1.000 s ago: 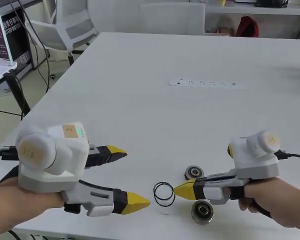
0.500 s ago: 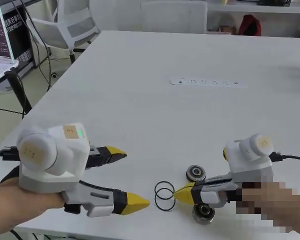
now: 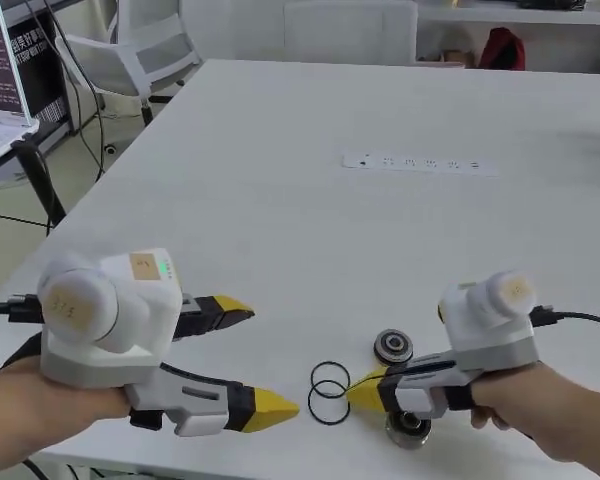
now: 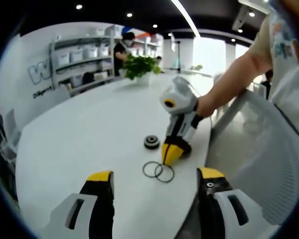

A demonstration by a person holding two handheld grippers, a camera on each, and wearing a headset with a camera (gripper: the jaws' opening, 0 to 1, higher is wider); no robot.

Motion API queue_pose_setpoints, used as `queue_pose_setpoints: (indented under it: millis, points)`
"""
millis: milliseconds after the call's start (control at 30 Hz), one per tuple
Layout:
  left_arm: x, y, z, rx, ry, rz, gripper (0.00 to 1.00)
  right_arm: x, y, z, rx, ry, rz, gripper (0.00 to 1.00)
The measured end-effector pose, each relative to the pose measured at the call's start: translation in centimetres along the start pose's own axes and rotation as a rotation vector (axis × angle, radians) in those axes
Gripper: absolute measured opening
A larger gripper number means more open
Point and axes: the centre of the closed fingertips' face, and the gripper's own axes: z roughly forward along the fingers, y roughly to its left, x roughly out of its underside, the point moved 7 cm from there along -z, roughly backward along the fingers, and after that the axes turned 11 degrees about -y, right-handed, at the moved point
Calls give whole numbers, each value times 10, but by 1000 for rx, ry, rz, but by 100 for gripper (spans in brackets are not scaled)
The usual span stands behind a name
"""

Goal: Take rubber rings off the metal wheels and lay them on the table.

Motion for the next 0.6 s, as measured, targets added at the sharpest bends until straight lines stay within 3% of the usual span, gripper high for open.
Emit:
queue_pose_setpoints:
  millis: [367, 600]
  points:
    - [3, -1, 0, 3, 14, -2, 68, 2, -1, -2, 18, 17, -28, 4]
    - [1, -2, 3, 13, 18, 7, 68, -2, -1, -5, 20, -3, -26, 8]
